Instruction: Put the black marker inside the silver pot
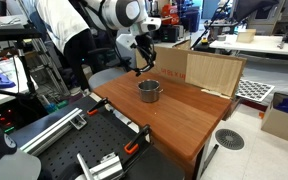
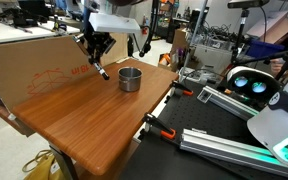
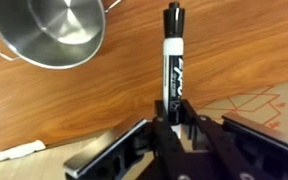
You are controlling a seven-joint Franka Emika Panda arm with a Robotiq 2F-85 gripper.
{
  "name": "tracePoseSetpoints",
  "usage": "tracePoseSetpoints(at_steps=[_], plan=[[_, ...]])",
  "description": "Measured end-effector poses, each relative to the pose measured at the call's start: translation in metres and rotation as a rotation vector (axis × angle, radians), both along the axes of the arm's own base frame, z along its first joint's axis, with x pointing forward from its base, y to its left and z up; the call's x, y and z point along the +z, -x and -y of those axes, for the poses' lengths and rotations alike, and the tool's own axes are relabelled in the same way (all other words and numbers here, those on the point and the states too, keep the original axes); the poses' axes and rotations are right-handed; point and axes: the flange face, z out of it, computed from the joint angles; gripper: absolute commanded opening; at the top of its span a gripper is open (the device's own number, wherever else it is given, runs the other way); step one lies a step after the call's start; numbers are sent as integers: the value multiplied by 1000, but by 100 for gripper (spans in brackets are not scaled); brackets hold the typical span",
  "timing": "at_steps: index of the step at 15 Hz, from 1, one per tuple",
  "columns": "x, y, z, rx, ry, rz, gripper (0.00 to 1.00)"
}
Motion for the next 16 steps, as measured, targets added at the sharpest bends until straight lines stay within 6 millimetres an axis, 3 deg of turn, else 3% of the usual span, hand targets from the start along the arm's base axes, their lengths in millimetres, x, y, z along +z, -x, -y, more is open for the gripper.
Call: tracePoseSetpoints(at_steps=[9,16], plan=[[21,52,34,4,26,111,5],[20,62,60,-37,39,141,5]])
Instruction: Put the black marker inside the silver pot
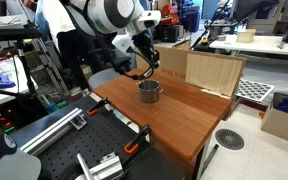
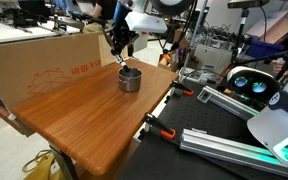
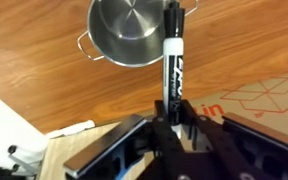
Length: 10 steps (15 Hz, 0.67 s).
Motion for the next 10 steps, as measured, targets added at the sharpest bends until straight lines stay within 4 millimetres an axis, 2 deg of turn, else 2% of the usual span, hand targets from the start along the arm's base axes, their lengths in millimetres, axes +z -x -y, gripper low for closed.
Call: tracePoseSetpoints(at_steps=[10], plan=[[-12,8,19,-44,30,-22,5]])
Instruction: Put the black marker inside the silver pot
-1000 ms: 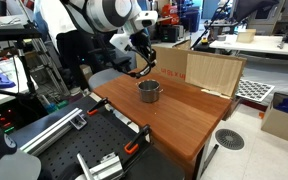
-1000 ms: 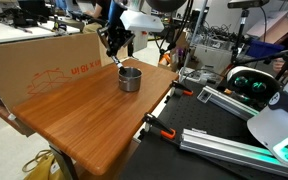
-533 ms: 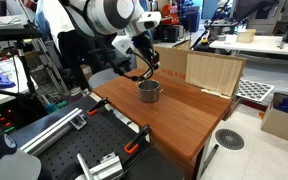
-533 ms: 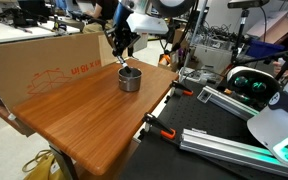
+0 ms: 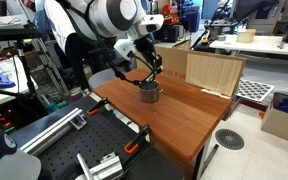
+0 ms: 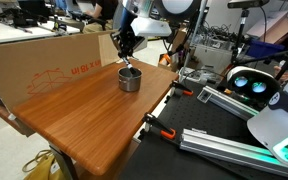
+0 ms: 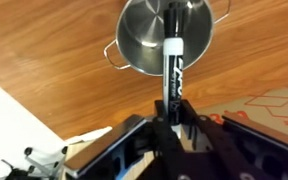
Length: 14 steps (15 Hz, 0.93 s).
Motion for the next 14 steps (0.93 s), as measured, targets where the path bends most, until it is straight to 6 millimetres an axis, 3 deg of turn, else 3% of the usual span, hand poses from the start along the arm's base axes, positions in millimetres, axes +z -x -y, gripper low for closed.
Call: tracePoseSetpoints(at_steps=[7,8,10,14], plan=[[-24,-4,5,1,34,64,5],[-29,-4,4,4,43,65,45],[-37,-2,-3,8,56,57,53],[-45,1,-13,9,59,45,83]])
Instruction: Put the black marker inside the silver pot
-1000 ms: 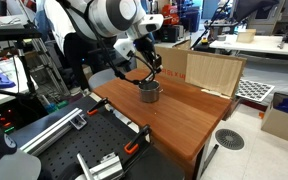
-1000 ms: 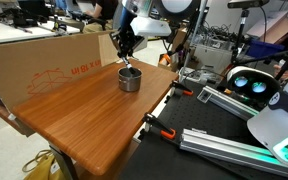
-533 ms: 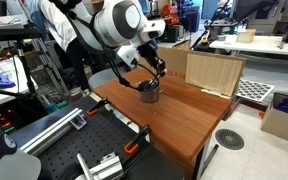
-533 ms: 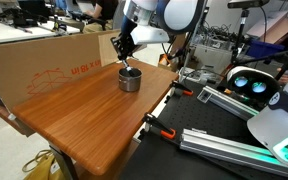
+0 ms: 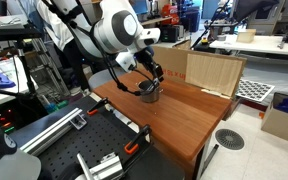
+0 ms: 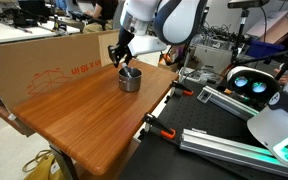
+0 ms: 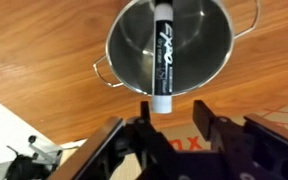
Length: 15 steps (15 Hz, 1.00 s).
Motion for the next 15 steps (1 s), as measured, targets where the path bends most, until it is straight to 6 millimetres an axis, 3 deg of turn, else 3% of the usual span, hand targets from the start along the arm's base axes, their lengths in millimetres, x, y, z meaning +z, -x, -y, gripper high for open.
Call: tracePoseSetpoints(at_steps=[2,3,9,15], plan=[[0,0,-1,-4,-2,-1,98],[-1,0,-1,-6,-2,-1,100],[-3,8,-12,-15,-12,-65,100],[48,28,-18,-30,-107,-49,100]])
